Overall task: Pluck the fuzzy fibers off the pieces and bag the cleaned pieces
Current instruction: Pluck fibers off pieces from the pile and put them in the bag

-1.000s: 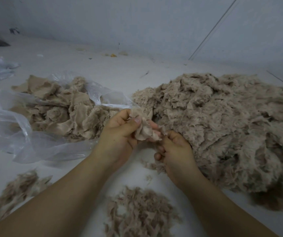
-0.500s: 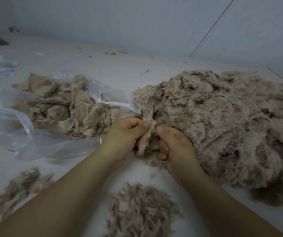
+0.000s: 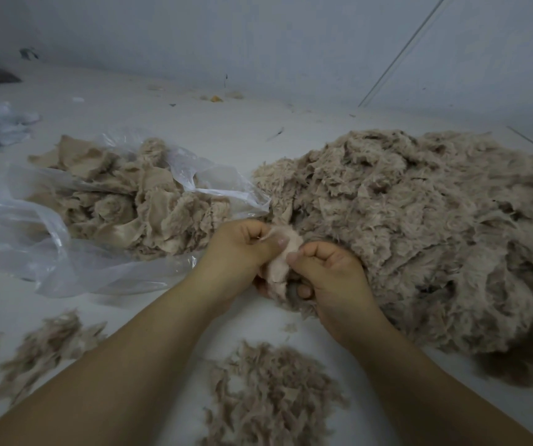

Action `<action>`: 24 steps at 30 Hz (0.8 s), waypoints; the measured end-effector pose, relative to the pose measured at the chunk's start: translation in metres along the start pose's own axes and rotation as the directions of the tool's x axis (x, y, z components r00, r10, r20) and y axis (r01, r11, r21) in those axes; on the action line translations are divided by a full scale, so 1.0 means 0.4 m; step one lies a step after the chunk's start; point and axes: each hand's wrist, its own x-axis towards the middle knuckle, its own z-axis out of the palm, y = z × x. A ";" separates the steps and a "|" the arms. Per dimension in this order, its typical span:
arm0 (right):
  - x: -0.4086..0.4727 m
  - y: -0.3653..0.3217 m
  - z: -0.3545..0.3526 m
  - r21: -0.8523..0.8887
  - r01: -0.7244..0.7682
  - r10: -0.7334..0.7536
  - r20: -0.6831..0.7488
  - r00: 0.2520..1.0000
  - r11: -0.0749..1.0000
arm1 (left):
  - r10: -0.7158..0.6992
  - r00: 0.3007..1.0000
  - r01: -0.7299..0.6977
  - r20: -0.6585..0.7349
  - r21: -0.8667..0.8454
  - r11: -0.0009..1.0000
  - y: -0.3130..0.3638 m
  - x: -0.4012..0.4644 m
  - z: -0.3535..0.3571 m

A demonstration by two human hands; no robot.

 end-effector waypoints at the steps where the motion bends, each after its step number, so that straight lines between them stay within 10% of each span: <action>1: -0.001 -0.001 0.002 -0.004 0.002 -0.002 0.004 1.000 1.000 | -0.024 0.999 0.023 -0.041 -0.032 0.999 -0.001 0.003 -0.003; 19: -0.010 -0.010 0.009 -0.028 0.006 -0.004 0.070 0.998 1.000 | -0.113 0.993 0.099 -0.030 -0.301 0.948 0.009 0.001 0.007; 24: -0.008 -0.010 0.003 0.120 -0.005 0.008 -0.019 1.000 0.993 | -0.178 0.968 0.187 0.176 -0.035 0.982 0.011 -0.010 -0.002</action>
